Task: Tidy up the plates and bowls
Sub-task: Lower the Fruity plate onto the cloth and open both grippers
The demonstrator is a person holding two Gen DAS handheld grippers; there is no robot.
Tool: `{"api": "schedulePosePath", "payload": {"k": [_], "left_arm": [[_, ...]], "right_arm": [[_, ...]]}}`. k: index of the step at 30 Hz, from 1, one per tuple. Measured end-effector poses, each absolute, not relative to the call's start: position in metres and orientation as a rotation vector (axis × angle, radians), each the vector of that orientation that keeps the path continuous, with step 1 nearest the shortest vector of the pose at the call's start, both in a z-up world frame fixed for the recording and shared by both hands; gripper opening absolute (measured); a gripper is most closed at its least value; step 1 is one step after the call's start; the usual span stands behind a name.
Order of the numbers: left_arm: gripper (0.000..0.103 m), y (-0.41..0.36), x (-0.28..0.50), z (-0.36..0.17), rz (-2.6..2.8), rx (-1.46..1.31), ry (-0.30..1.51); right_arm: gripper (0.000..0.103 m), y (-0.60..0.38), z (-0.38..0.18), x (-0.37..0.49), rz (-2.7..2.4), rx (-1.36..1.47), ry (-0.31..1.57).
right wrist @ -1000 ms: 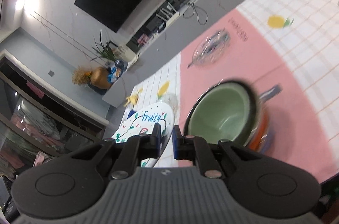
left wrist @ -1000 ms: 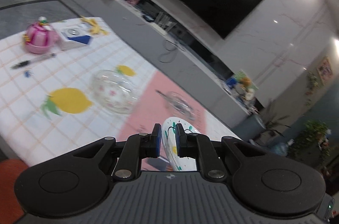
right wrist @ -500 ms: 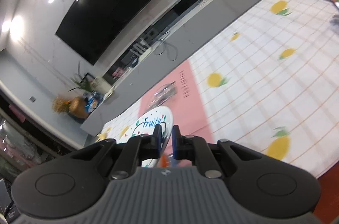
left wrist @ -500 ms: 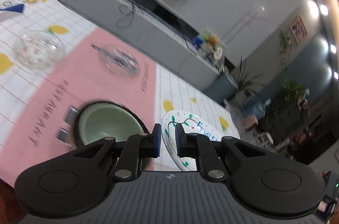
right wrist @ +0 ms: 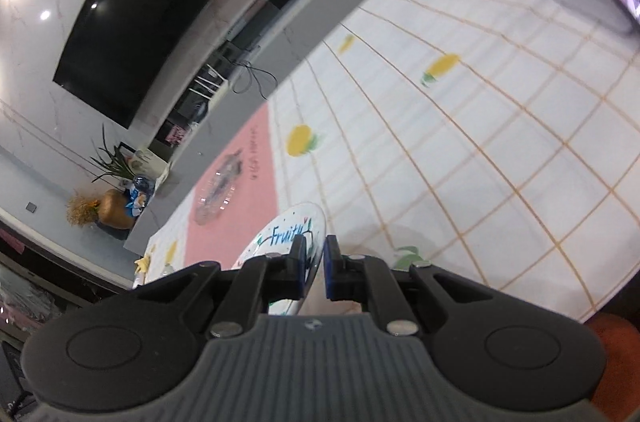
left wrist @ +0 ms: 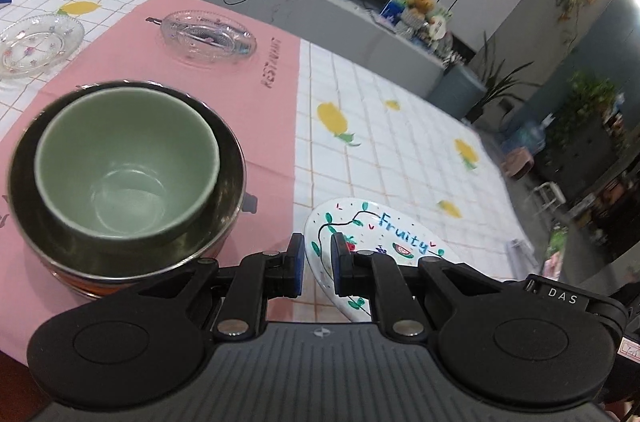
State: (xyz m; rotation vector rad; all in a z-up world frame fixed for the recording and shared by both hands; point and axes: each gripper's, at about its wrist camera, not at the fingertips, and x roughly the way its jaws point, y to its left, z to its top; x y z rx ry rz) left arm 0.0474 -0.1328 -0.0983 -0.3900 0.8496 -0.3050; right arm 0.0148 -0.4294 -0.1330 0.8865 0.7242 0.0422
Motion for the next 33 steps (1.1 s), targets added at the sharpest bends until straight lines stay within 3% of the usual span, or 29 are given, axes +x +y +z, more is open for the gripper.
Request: {"api": "schedulePosePath", "payload": {"k": [15,33], "left_arm": [[0.014,-0.167,0.057,-0.127,-0.243,-0.243,0.906],[0.015,-0.170,0.062,-0.136,-0.225,-0.215,0.903]], "right_arm": [[0.007,-0.439,-0.171,0.033,-0.001,0.882,0.778],[0.015,-0.419,-0.169,0.048,-0.022,0.688,0.805]]}}
